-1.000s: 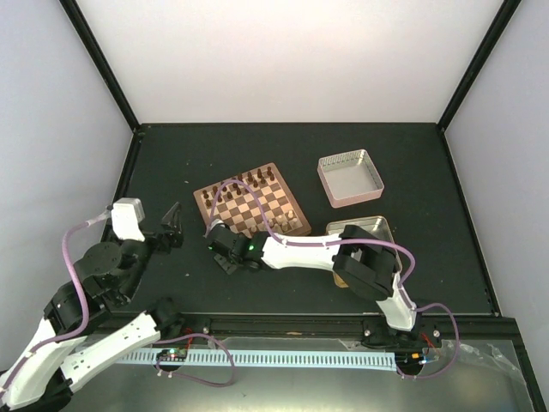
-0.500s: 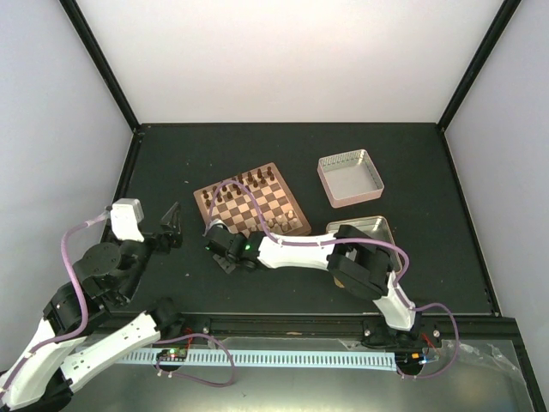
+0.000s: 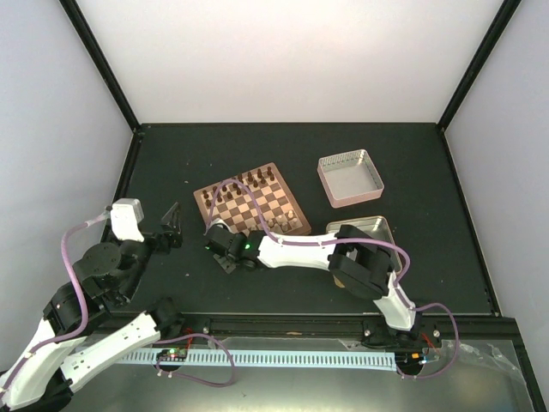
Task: Set up the chess pieces on the board
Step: Place the chess piece on the chessboard, then reset both arms
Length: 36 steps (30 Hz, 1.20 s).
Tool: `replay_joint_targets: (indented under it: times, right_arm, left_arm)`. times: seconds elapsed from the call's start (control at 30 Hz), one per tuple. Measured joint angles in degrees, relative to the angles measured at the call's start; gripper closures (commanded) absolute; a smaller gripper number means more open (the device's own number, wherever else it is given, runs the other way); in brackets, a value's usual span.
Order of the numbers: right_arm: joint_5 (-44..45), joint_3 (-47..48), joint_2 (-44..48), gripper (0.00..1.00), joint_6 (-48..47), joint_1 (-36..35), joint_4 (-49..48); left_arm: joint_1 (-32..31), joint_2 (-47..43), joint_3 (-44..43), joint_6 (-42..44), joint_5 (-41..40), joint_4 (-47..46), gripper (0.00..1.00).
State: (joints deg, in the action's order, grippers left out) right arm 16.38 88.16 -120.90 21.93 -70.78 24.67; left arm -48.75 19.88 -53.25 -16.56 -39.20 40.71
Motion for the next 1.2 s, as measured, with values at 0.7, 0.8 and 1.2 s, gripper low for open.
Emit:
replay_joint_targets:
  times: [0.7,0.8,1.2]
  right_arm:
    - [3.1,-23.8,38.0,0.19,11.2,9.4,-2.6]
    - [7.0,-30.8,46.6,0.15,12.7,13.1,-0.3]
    - [22.0,-38.4,79.2,0.02,11.7,18.5,9.2]
  left_arm:
    - [0.0,1.3,4.9,-7.8,4.9,0.3,0.01]
    - [0.0,1.4,7.9,-10.2,7.6,0.4,0.01]
    - [0.0,-2.0,9.3,-10.3,14.0,-1.5,0.01]
